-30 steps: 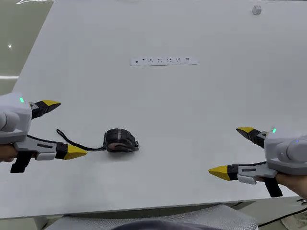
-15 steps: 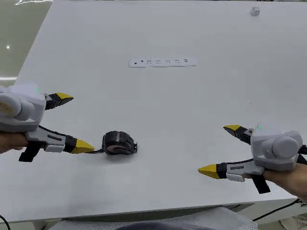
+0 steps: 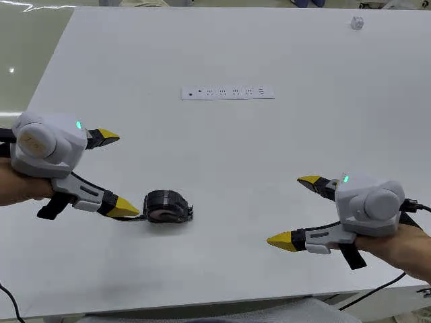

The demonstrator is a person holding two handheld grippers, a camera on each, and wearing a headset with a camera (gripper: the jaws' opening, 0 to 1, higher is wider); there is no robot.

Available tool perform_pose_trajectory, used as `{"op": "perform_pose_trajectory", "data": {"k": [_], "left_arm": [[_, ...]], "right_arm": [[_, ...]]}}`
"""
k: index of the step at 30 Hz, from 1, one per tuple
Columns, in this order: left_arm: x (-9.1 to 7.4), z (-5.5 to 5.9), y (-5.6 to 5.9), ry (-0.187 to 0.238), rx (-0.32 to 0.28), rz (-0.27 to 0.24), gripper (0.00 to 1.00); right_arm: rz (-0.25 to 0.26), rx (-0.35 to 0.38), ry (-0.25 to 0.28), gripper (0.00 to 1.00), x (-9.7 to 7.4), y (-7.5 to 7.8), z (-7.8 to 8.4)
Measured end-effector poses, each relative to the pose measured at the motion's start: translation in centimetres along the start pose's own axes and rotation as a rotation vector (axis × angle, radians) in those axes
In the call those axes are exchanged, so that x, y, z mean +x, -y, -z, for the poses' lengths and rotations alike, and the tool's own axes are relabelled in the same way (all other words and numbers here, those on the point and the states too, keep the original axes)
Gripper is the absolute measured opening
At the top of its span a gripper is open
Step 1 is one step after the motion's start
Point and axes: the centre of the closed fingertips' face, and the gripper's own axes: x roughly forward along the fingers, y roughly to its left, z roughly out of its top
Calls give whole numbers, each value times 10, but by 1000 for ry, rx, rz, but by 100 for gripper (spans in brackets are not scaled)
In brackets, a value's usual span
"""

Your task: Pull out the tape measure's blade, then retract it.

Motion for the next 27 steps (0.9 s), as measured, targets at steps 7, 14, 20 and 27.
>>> {"op": "perform_pose_trajectory", "data": {"k": [7, 14, 20, 27], "left_arm": [[11, -1, 1, -21, 14, 36, 91], [23, 1, 5, -45, 27, 66, 90], [35, 8, 8, -90, 51, 94, 89], [51, 9, 12, -110, 53, 125, 86]], "right_arm": [[-9, -20, 2, 88, 8, 1, -7], [-34, -36, -4, 89, 18, 0, -11], [-40, -35, 3, 89, 24, 2, -17], [-60, -40, 6, 88, 34, -1, -20]]}}
